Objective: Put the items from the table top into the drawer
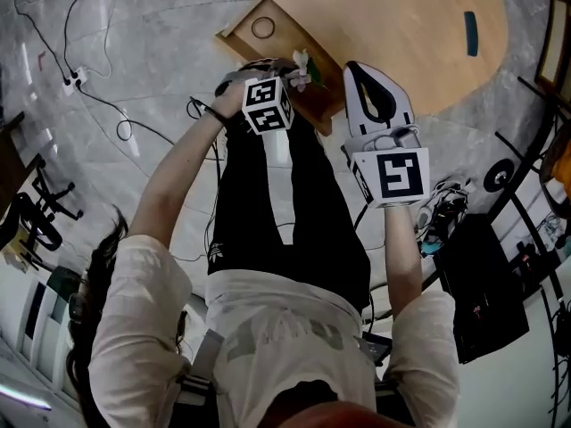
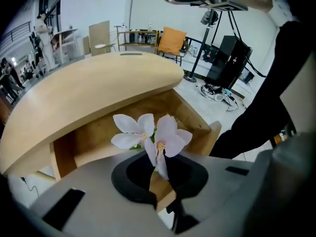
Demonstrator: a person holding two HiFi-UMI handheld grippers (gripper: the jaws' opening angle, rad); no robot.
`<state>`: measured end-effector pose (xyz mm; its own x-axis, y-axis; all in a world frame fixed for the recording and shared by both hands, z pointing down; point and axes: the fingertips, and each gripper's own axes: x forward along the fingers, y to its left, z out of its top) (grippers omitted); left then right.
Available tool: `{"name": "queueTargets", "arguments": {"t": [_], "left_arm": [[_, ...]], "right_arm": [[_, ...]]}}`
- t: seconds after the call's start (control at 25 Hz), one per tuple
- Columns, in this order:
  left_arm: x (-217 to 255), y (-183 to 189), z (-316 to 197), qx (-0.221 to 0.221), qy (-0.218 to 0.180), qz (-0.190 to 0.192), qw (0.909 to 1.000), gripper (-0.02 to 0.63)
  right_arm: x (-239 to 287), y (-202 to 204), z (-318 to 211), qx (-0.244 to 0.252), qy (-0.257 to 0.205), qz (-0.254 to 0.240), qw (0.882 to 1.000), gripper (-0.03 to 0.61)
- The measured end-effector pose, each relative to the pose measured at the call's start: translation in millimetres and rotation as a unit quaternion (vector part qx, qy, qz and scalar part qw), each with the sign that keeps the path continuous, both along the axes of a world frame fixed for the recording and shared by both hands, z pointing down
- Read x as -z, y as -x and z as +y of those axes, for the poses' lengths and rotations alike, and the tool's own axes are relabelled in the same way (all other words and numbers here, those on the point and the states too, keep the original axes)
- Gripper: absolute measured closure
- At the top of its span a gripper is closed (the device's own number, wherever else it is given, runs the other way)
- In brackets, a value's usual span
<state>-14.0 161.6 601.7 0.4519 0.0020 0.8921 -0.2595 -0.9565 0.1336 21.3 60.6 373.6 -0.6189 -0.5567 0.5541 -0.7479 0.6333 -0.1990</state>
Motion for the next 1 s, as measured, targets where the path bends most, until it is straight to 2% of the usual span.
{"name": "queueTargets", "arguments": {"t": [0.08,0.2,0.36,0.6,0.64,0.76,0.92,1.0], "left_arm": [[-3,-2,-3,-0.004,0.017,-0.001,0.9998,0.571],[-4,-11,-10,-0.013,0.021,0.002,0.9997,0.571],[-3,-22,-17,0.002,0.026,0.011,0.9996,0.571],[-8,-31,-10,-0.032,0.02,-0.004,0.9993,0.568],[-9,-32,-10,-0.032,0.019,-0.006,0.9993,0.547],[-8,-37,-11,-0.023,0.011,0.0,0.9997,0.431],[1,-38,-9,-0.015,0.017,0.016,0.9996,0.387],[5,-37,-7,-0.012,0.02,0.024,0.9994,0.345]], "right_arm": [[-5,1,2,-0.005,0.006,-0.001,1.0,0.574],[-6,3,1,-0.01,0.01,-0.004,1.0,0.574],[-4,3,-2,-0.013,0.007,-0.006,1.0,0.574],[-5,-7,-7,-0.027,0.006,-0.004,1.0,0.574],[-6,-8,-7,-0.029,0.006,-0.004,1.0,0.574],[-7,-11,-8,-0.033,0.009,-0.005,0.999,0.574],[-5,-10,-7,-0.031,0.009,-0.008,0.999,0.574],[-5,-10,-7,-0.034,0.009,-0.01,0.999,0.574]]}}
